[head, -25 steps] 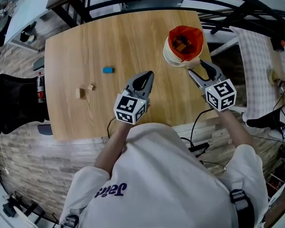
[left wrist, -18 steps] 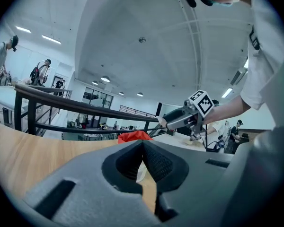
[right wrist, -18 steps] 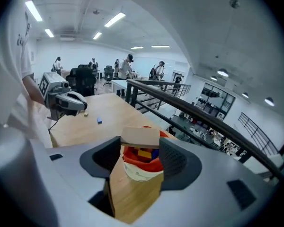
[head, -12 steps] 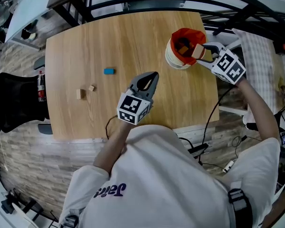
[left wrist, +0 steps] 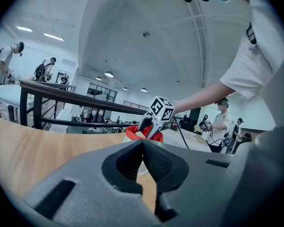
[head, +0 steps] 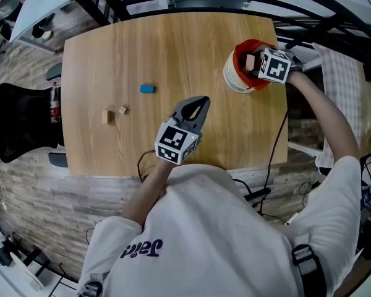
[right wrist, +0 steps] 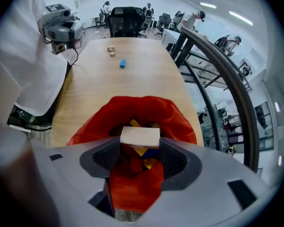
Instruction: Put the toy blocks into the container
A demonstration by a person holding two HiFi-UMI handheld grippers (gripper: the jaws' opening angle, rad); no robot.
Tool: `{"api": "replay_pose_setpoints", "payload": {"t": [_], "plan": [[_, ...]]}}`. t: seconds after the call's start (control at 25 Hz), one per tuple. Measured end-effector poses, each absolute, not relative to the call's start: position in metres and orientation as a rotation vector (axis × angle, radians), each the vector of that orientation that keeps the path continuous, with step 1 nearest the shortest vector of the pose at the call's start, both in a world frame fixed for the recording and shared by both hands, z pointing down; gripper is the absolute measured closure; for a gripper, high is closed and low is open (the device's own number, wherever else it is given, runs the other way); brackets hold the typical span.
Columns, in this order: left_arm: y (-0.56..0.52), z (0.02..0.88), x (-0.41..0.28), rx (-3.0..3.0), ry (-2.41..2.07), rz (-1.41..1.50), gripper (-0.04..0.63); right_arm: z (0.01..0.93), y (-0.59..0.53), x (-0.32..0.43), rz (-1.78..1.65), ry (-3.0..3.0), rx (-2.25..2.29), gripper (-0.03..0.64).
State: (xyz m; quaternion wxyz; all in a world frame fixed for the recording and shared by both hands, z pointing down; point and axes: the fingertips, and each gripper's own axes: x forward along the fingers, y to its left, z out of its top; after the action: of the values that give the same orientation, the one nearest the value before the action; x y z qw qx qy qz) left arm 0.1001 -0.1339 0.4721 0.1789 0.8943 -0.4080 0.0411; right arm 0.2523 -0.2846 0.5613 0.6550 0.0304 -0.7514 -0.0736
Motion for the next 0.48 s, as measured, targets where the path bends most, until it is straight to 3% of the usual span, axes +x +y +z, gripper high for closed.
{"api": "replay_pose_setpoints", "payload": {"t": [0.48], "plan": [[-0.136,0.480,0.085,2.483,-1.200,0.124,0.588,0.612,-0.294,0.243,-0.136,-1.644,0.035,0.353]]}}
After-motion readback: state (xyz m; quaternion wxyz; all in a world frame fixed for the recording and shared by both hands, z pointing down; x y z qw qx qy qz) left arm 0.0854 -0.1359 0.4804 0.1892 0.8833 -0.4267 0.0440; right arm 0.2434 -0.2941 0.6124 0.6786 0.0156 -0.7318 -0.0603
